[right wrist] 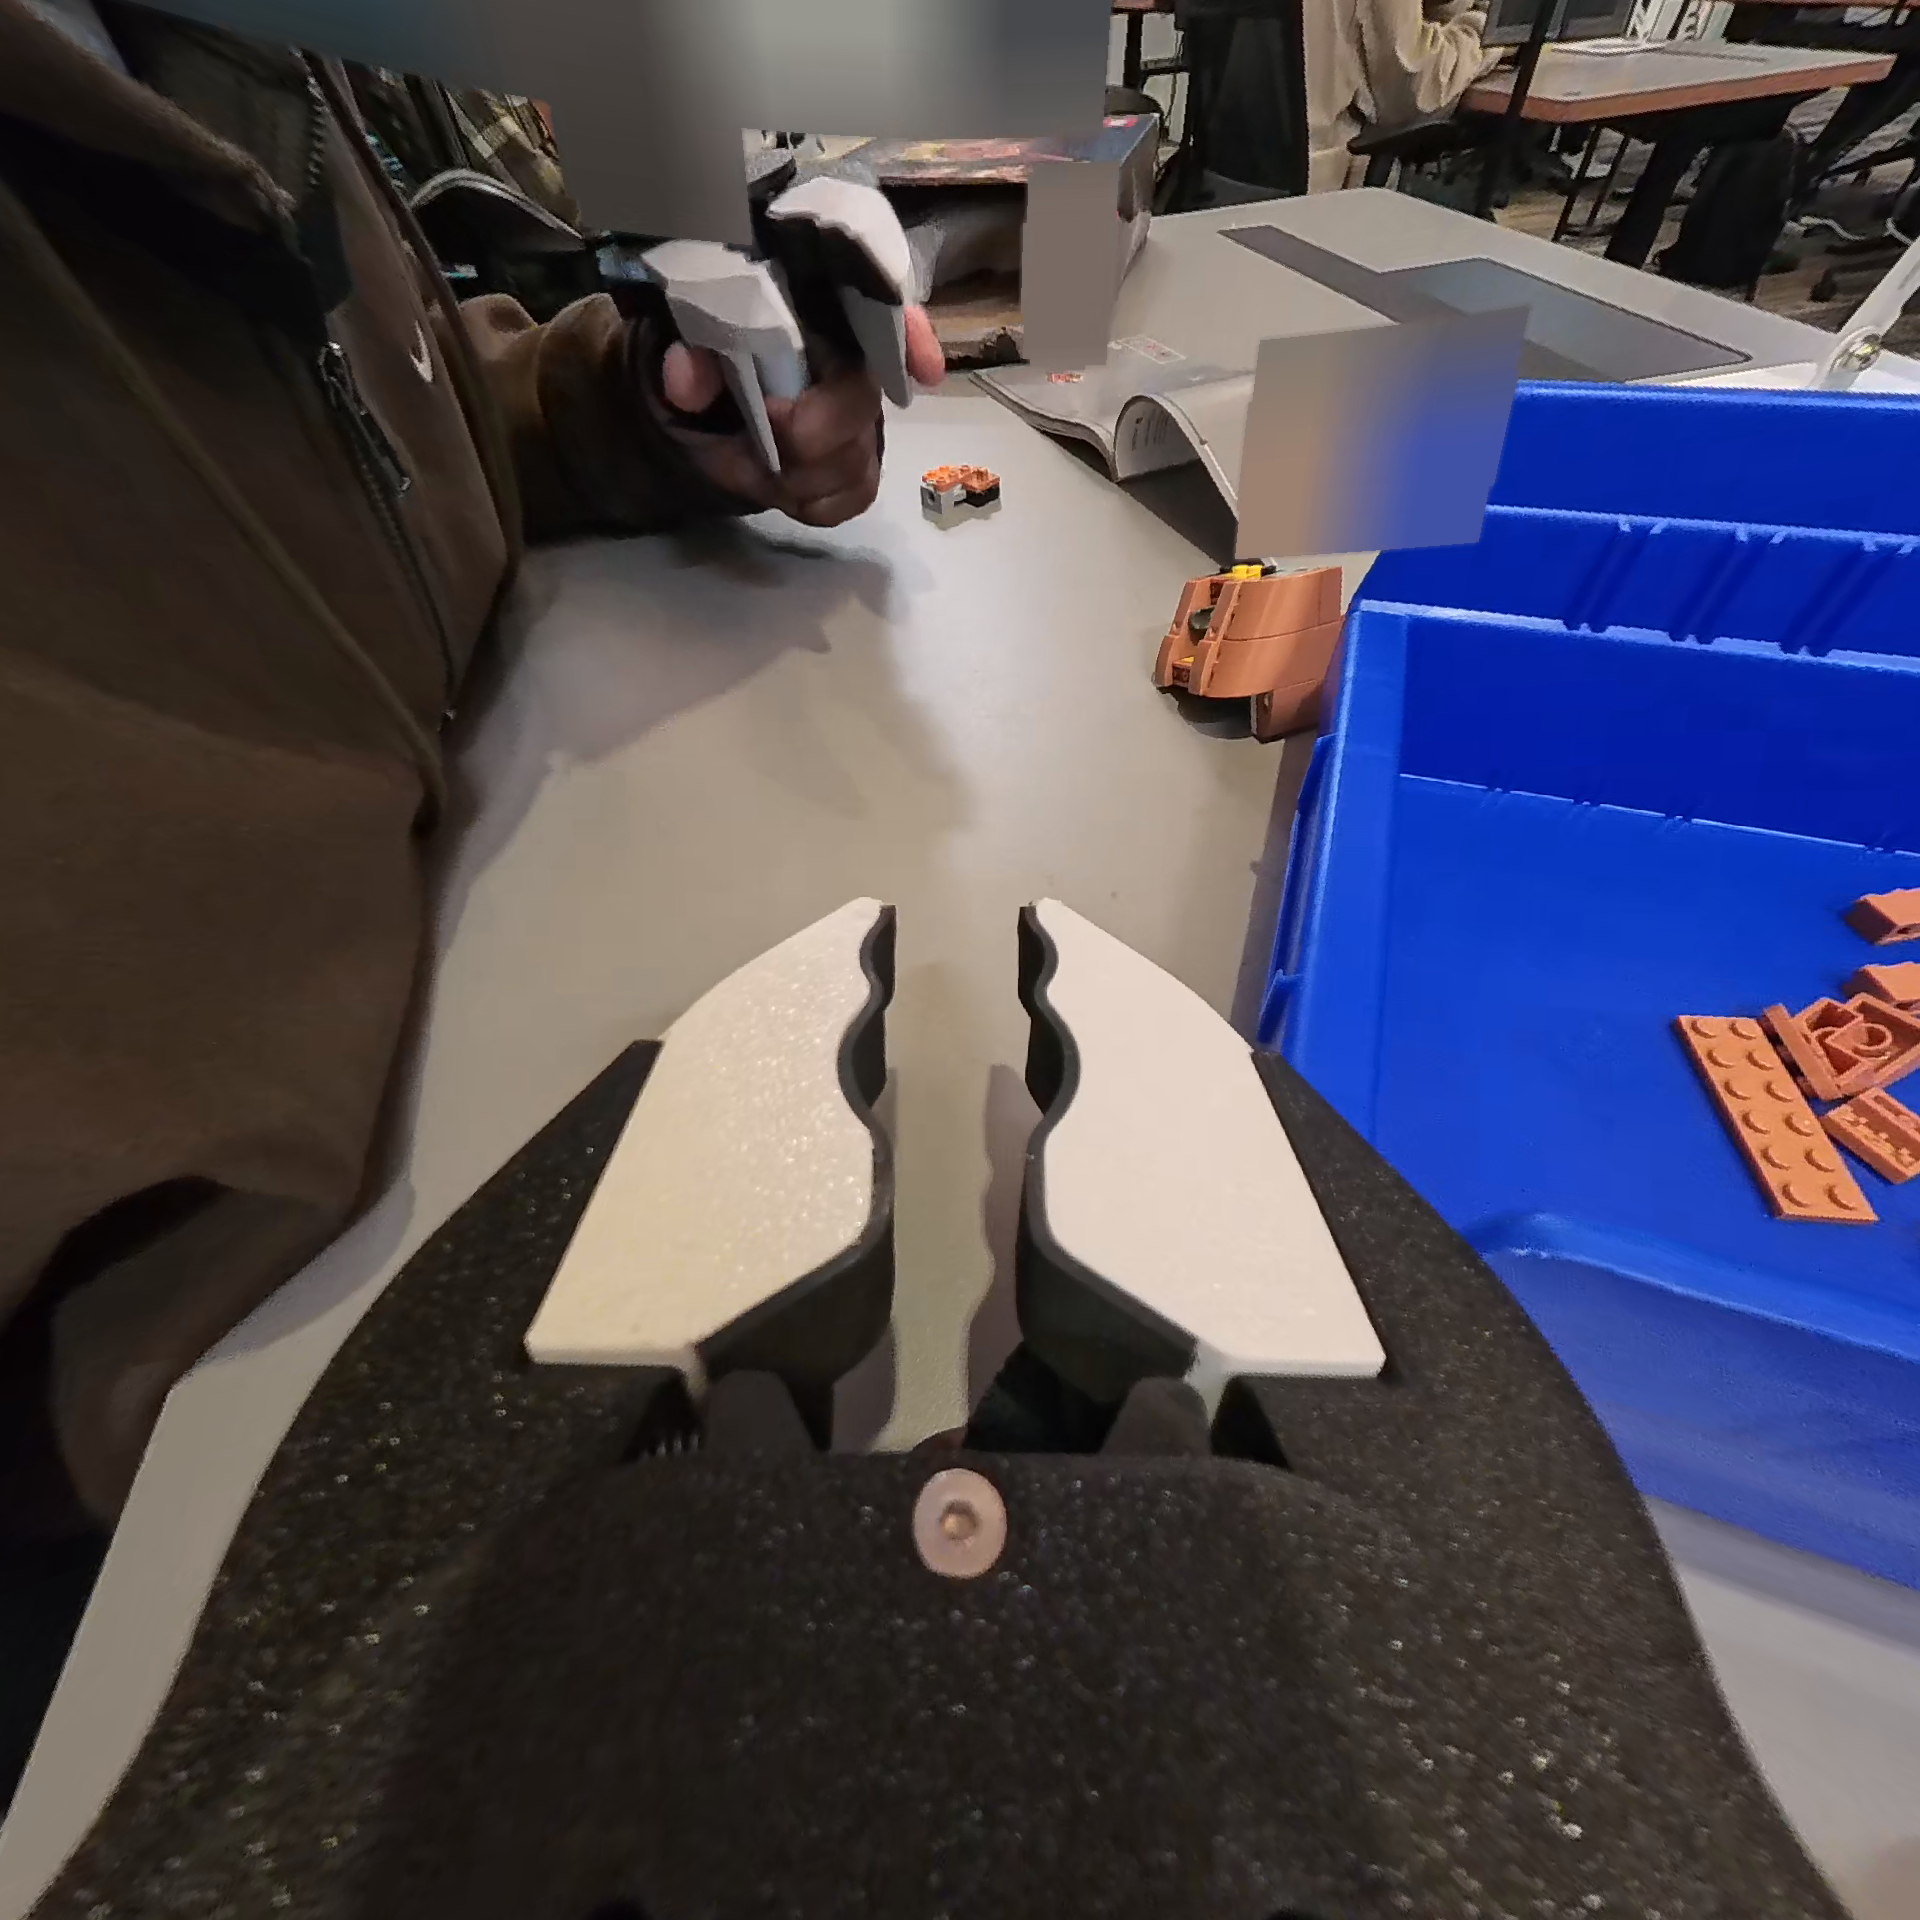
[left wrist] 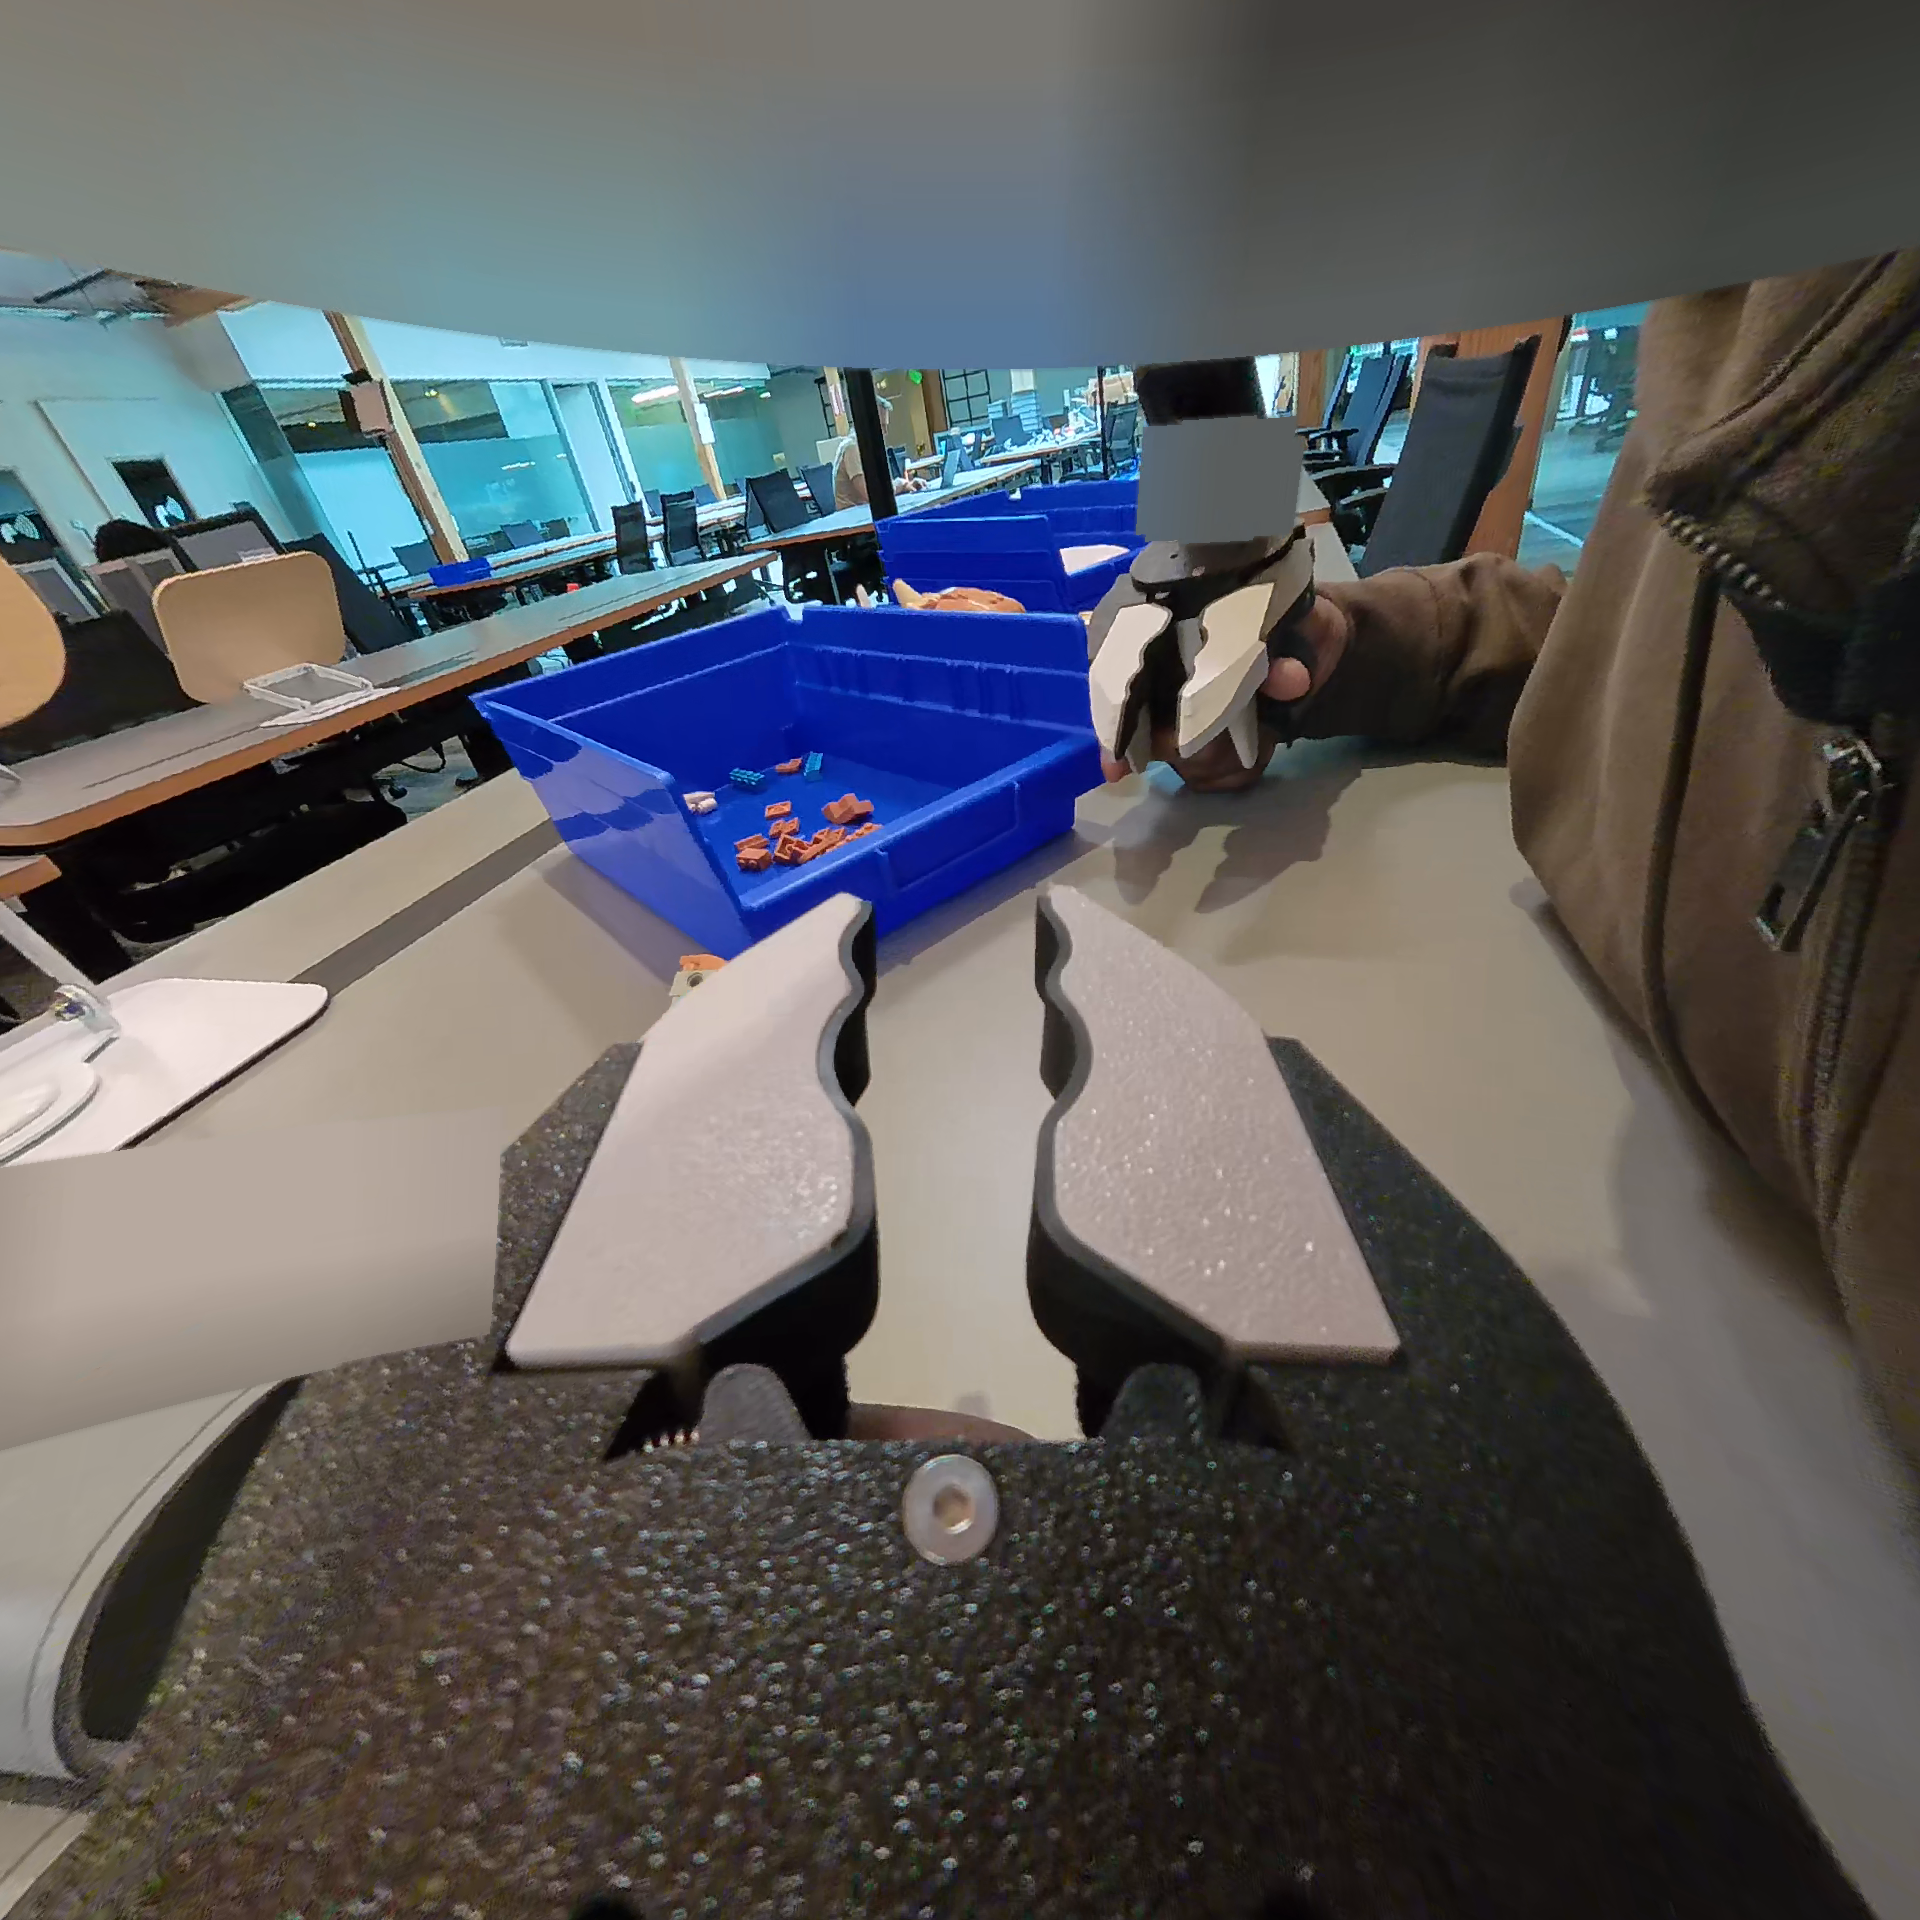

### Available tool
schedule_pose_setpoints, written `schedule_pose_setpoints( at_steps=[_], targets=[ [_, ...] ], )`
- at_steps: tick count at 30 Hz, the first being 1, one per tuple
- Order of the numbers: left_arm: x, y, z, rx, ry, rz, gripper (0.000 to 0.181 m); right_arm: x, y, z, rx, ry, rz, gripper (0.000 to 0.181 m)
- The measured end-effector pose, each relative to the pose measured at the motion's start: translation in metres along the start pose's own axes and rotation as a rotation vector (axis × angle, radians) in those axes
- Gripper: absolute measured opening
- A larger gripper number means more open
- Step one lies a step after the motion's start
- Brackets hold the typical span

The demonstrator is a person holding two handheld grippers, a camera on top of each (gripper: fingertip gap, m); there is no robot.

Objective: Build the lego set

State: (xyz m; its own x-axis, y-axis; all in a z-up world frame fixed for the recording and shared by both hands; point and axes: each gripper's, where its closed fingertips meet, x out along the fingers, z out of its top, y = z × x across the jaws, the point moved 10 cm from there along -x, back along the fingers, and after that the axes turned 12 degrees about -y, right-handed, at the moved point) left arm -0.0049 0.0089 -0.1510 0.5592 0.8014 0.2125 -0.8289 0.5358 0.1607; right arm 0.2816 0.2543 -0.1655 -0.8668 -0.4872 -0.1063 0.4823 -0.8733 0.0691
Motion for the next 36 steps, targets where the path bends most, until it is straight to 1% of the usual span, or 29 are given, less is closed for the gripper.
schedule_pose_setpoints(
  at_steps=[4, 7, 13, 19, 22, 26, 30, 33, 36],
  targets=[
    [-0.008, 0.003, 0.004, -0.022, -0.014, 0.031, 0.029, 0.003, 0.001, -0.001, -0.013, 0.028, -0.012, 0.023],
    [-0.023, 0.007, 0.007, -0.033, -0.004, 0.093, 0.029, 0.004, 0.001, -0.001, -0.019, 0.044, -0.030, 0.023],
    [-0.065, 0.011, 0.022, -0.078, -0.028, 0.292, 0.029, 0.005, 0.001, -0.001, -0.013, 0.040, -0.132, 0.022],
    [-0.109, 0.004, 0.021, -0.206, -0.042, 0.454, 0.029, 0.012, 0.007, -0.002, -0.022, 0.075, -0.260, 0.025],
    [-0.125, 0.002, 0.019, -0.238, -0.031, 0.492, 0.029, 0.022, 0.014, 0.004, -0.015, 0.105, -0.270, 0.026],
    [-0.134, 0.005, 0.021, -0.298, -0.046, 0.492, 0.030, 0.040, 0.022, 0.026, -0.073, 0.178, -0.240, 0.027],
    [-0.136, 0.003, 0.022, -0.318, -0.043, 0.469, 0.030, 0.052, 0.021, 0.057, -0.197, 0.274, -0.215, 0.027],
    [-0.137, 0.001, 0.023, -0.307, -0.045, 0.461, 0.030, 0.052, 0.003, 0.080, -0.328, 0.410, -0.250, 0.027],
    [-0.136, 0.000, 0.023, -0.285, -0.034, 0.468, 0.030, 0.047, -0.037, 0.099, -0.420, 0.579, -0.398, 0.027]
  ],
)
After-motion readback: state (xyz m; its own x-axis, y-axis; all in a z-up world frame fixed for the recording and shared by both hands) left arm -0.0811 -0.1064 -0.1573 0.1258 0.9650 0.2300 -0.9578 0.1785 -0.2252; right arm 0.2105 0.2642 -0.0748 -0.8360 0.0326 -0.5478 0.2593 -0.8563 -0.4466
